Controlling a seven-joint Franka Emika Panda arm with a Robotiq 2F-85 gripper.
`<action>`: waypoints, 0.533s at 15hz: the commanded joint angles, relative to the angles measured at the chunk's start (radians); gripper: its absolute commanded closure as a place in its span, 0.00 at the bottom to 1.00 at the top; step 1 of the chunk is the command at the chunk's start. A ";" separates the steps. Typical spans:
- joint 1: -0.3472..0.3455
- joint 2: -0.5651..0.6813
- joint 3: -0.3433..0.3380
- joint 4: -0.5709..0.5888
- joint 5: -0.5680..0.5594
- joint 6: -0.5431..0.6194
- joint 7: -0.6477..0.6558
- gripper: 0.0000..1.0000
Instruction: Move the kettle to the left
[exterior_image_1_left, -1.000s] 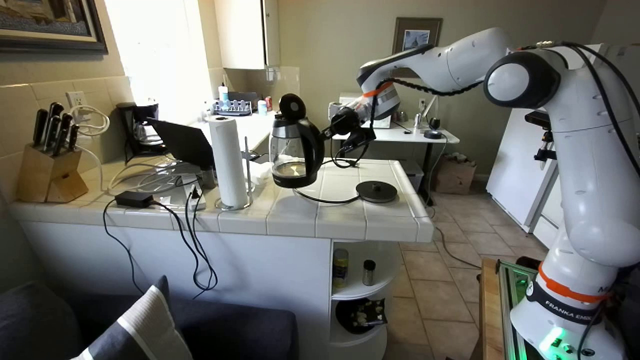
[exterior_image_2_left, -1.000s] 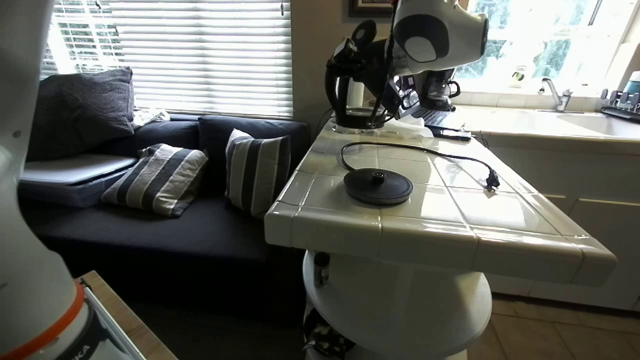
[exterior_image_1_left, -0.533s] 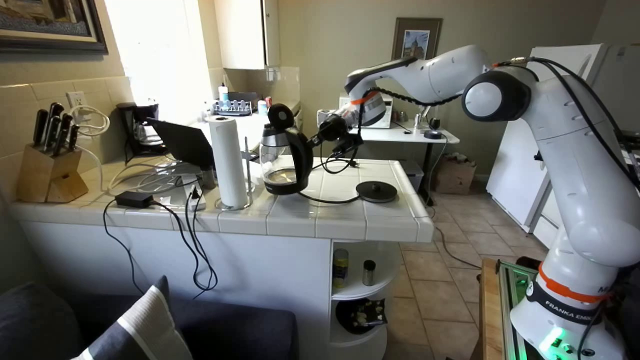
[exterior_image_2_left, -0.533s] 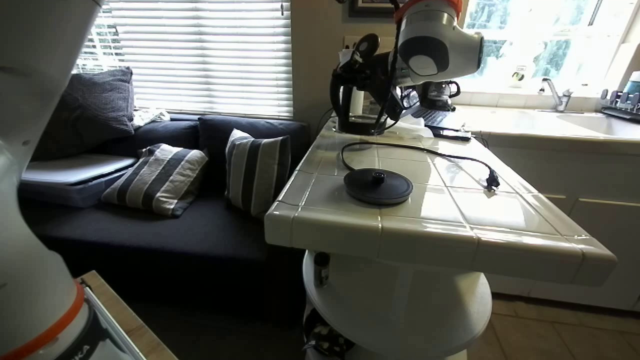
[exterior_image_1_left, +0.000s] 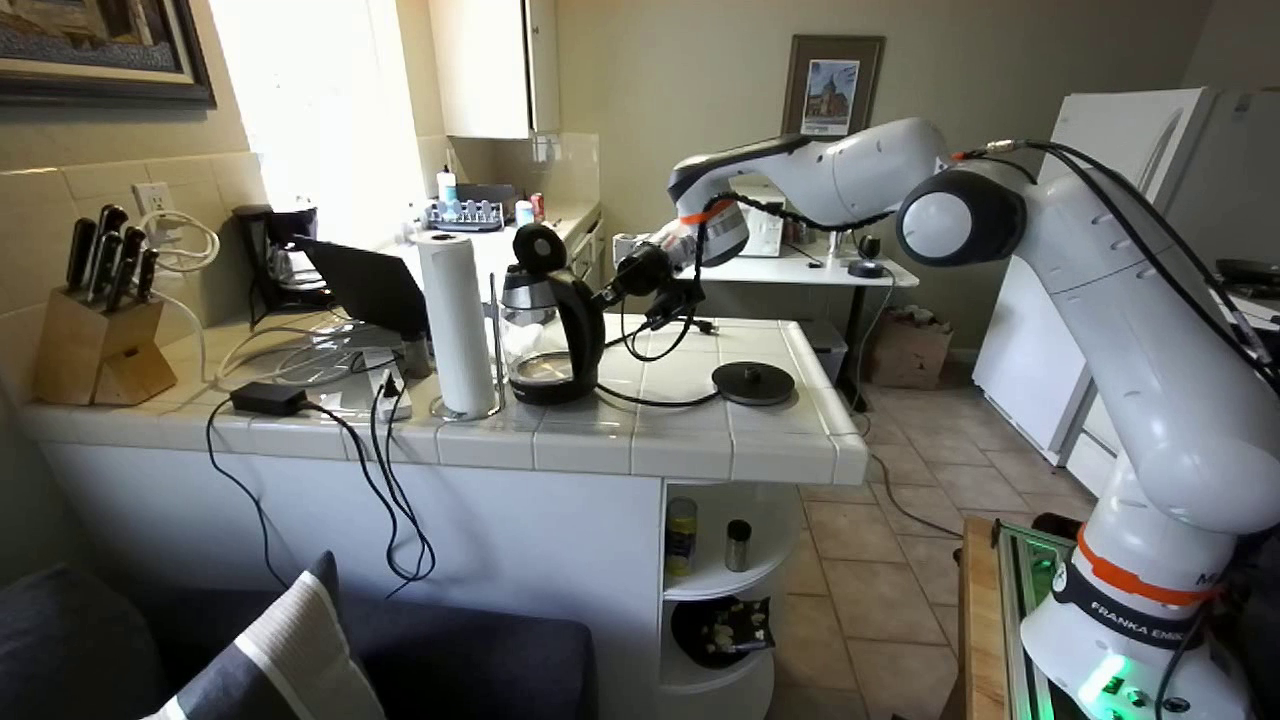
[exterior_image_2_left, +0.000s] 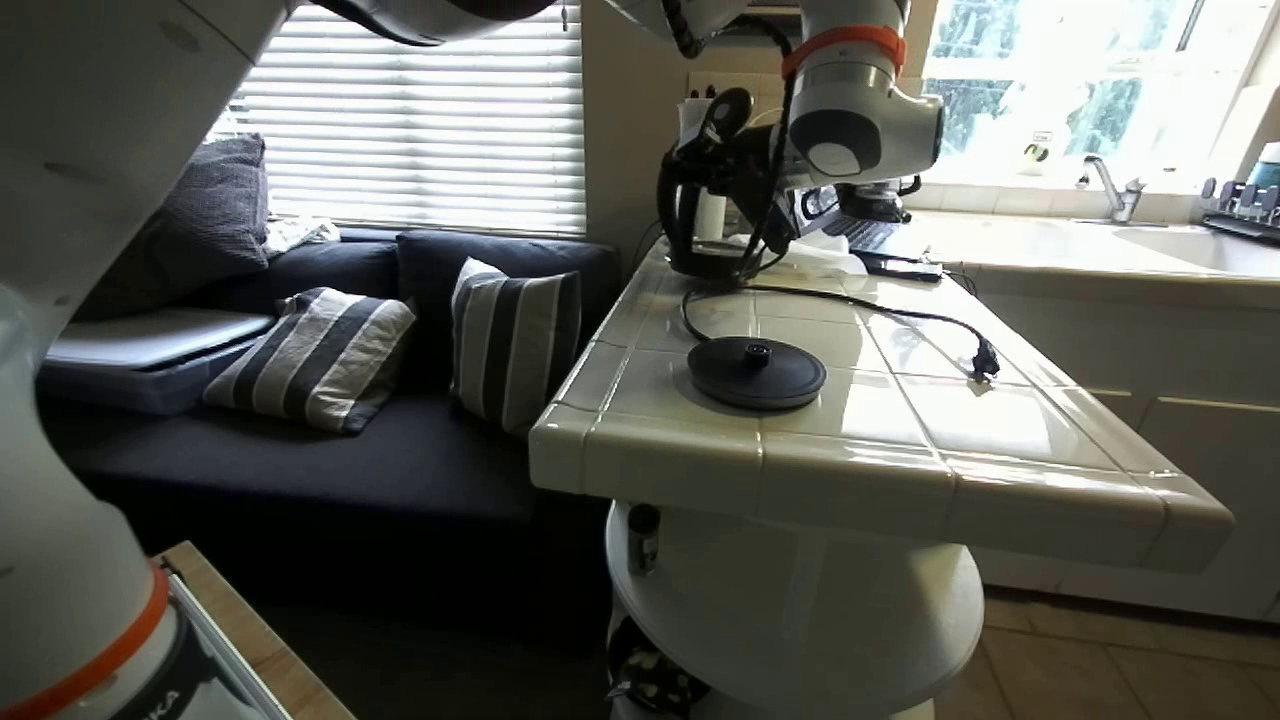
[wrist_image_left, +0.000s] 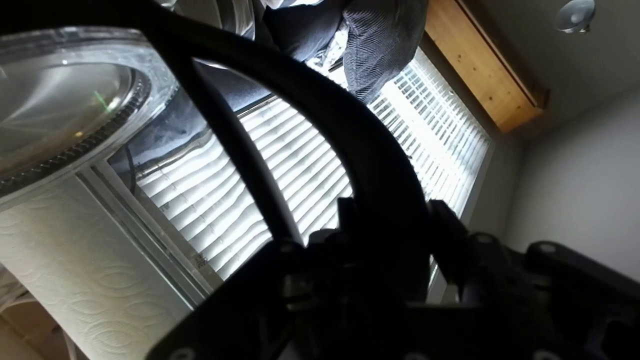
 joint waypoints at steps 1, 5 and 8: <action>-0.022 0.043 0.029 0.075 0.039 0.011 0.019 0.86; -0.023 0.063 0.036 0.089 0.042 0.013 0.028 0.86; -0.015 0.070 0.040 0.105 0.039 0.028 0.043 0.86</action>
